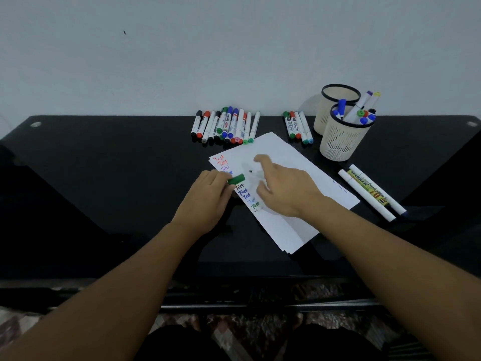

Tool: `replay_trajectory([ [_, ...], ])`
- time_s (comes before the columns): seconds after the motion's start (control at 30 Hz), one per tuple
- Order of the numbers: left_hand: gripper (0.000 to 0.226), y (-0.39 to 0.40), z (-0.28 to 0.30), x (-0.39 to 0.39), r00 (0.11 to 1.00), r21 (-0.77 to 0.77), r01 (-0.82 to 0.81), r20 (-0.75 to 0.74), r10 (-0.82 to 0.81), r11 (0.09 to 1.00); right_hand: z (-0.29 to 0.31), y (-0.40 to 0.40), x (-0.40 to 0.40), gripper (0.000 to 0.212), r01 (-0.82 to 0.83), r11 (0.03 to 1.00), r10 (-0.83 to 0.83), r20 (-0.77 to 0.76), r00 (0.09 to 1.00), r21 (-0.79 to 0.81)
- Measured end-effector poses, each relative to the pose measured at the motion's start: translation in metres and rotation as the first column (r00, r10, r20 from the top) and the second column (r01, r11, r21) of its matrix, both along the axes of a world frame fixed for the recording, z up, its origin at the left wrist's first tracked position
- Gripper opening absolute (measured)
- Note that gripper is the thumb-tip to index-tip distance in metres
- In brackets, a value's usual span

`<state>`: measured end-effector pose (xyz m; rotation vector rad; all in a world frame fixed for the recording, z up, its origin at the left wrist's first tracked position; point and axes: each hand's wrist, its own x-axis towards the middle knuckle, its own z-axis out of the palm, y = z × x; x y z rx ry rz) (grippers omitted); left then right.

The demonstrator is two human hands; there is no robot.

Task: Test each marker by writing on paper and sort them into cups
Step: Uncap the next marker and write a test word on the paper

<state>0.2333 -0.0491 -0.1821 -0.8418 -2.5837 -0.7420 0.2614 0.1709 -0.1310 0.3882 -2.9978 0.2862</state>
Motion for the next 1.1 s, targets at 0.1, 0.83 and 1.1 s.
replay_trajectory([
  [0.1, 0.012, -0.001, 0.002, 0.002, 0.999, -0.003, -0.05, -0.012, 0.05, 0.999, 0.009, 0.008, 0.005, 0.039, 0.007, 0.973, 0.006, 0.058, 0.998, -0.232],
  [0.83, 0.044, -0.001, -0.012, 0.017, 0.999, -0.228, -0.026, 0.031, 0.034, 0.973, -0.029, 0.0, 0.055, 0.013, 0.222, 0.482, -0.142, 0.175, 0.974, -0.848],
  [1.1, 0.042, 0.0, -0.013, 0.014, 0.999, -0.232, -0.029, 0.028, 0.036, 0.972, -0.035, 0.005, 0.067, 0.014, 0.223, 0.507, -0.123, 0.186, 0.975, -0.833],
])
